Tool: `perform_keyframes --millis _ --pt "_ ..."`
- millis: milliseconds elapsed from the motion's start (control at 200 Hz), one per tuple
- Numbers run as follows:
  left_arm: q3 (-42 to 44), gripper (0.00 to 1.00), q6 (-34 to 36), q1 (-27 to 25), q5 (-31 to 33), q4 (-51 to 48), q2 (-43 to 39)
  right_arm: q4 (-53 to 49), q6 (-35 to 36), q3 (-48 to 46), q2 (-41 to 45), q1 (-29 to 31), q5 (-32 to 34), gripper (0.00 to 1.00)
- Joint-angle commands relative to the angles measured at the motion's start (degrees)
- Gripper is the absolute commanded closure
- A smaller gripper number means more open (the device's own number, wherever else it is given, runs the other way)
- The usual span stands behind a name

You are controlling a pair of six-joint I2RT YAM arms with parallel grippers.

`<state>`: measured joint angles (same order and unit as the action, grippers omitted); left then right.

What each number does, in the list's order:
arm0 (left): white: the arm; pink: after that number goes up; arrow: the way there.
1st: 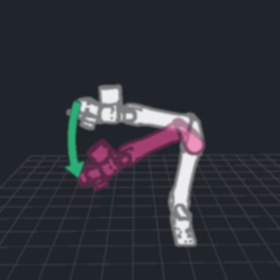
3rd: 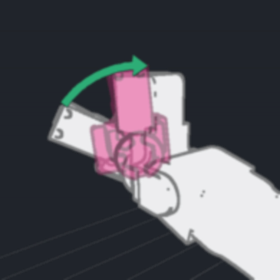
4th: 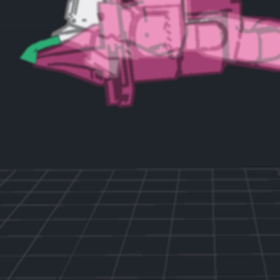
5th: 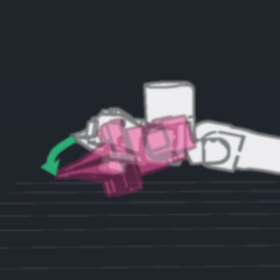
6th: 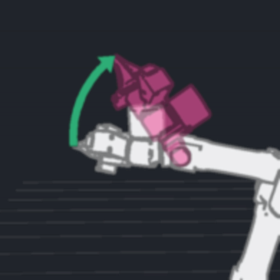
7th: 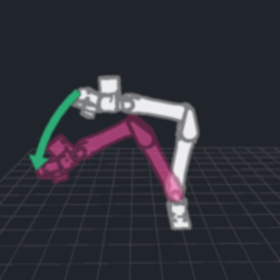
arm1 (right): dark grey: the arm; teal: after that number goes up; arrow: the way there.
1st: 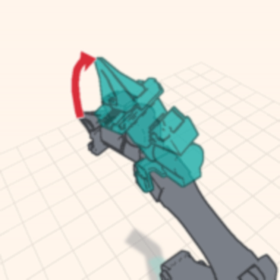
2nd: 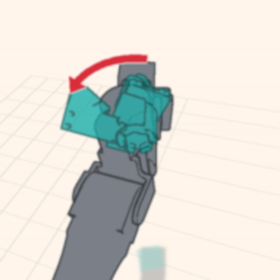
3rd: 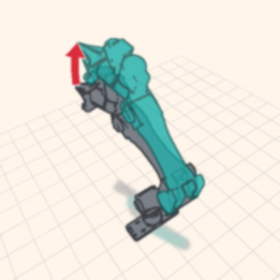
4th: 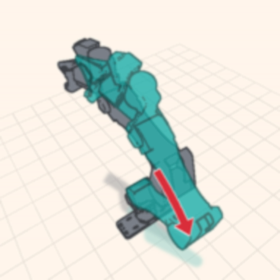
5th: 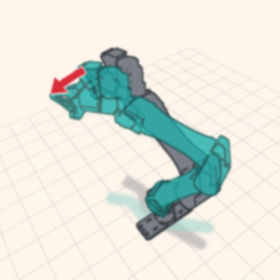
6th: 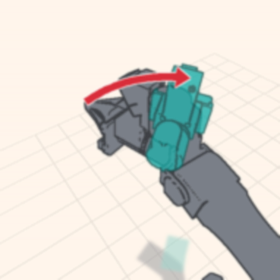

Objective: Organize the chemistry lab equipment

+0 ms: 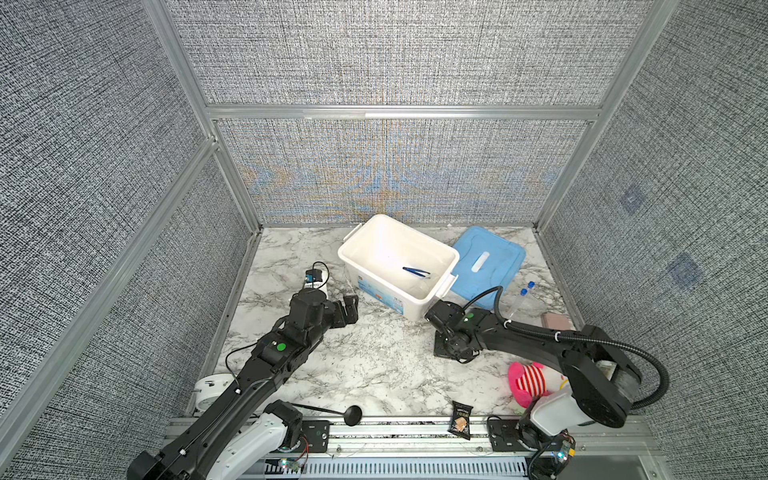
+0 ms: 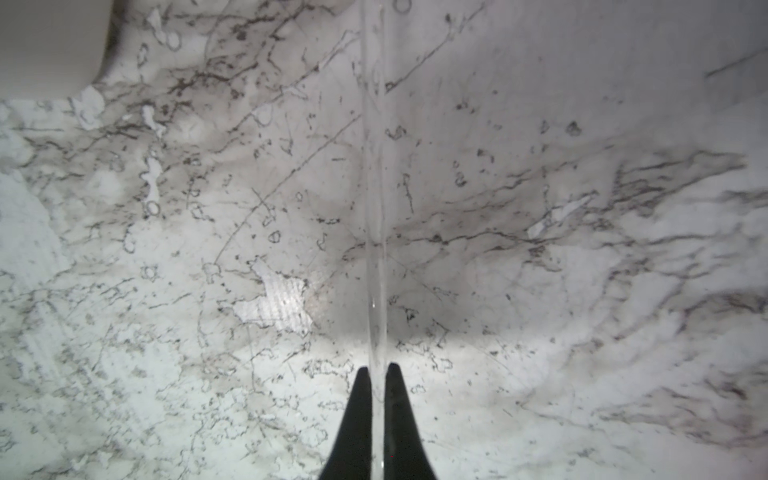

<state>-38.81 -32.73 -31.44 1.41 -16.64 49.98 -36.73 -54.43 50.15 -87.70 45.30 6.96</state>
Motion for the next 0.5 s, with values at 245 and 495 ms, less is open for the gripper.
perform_keyframes --millis 245,495 --pt "5.14 0.06 -2.03 -13.15 -20.66 5.6 1.81 2.8 -6.46 -2.75 2.13 -0.91 -3.67 0.95" --pt "6.42 0.06 -3.18 -22.82 -21.47 8.46 10.35 8.69 -11.62 -5.98 1.62 -1.7 -8.57 0.95"
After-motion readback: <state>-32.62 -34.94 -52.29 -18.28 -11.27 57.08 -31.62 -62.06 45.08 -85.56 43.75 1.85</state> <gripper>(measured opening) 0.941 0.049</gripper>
